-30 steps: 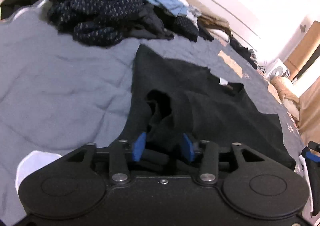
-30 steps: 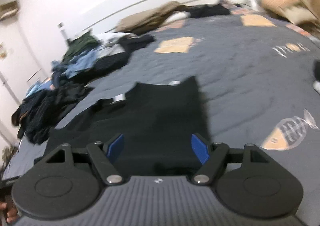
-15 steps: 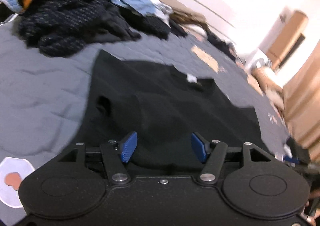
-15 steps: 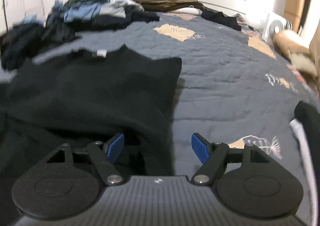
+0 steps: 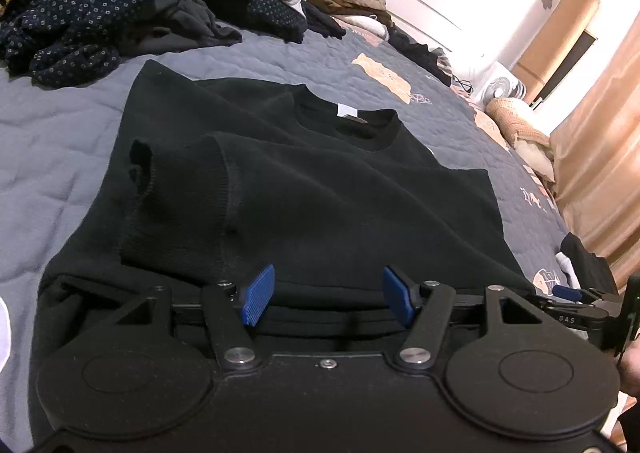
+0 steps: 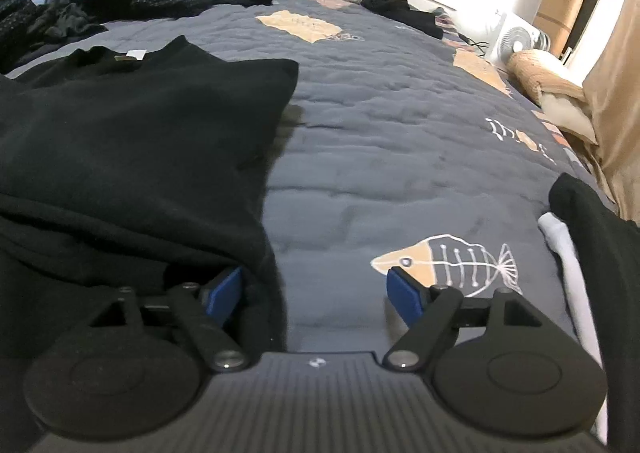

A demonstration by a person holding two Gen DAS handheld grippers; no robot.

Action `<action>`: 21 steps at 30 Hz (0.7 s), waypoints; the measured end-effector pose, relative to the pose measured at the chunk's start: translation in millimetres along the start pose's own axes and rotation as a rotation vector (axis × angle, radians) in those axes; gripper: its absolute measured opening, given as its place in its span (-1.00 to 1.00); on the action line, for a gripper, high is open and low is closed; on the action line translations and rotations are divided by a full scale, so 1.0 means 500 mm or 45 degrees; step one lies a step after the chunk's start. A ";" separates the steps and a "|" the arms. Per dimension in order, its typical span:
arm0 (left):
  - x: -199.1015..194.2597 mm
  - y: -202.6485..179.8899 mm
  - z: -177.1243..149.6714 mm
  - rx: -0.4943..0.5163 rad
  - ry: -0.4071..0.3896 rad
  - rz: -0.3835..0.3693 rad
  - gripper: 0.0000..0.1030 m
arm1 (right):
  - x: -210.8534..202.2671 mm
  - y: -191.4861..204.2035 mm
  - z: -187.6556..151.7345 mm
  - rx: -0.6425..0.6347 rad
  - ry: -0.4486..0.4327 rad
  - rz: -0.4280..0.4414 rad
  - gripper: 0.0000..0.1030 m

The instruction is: Fold clothes

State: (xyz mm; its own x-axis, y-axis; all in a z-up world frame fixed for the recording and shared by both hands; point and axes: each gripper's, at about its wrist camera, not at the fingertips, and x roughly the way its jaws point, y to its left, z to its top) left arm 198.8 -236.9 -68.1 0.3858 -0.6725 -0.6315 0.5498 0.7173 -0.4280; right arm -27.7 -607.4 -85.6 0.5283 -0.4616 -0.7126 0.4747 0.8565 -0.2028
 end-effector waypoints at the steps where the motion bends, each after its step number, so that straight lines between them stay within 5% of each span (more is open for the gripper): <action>1: -0.002 0.001 0.001 0.004 -0.001 0.004 0.16 | -0.001 0.000 -0.001 -0.005 0.003 -0.002 0.51; 5: -0.017 0.020 0.014 0.006 -0.007 0.032 0.16 | -0.010 0.000 -0.001 0.008 0.016 0.032 0.41; 11: -0.054 0.072 0.072 -0.002 -0.071 0.107 0.16 | -0.058 -0.049 0.032 0.250 -0.059 0.165 0.37; 16: -0.019 0.117 0.143 0.043 0.012 0.080 0.16 | -0.092 -0.053 0.051 0.377 -0.190 0.342 0.39; 21: 0.021 0.166 0.201 0.047 0.103 0.052 0.16 | -0.068 -0.032 0.055 0.399 -0.150 0.364 0.40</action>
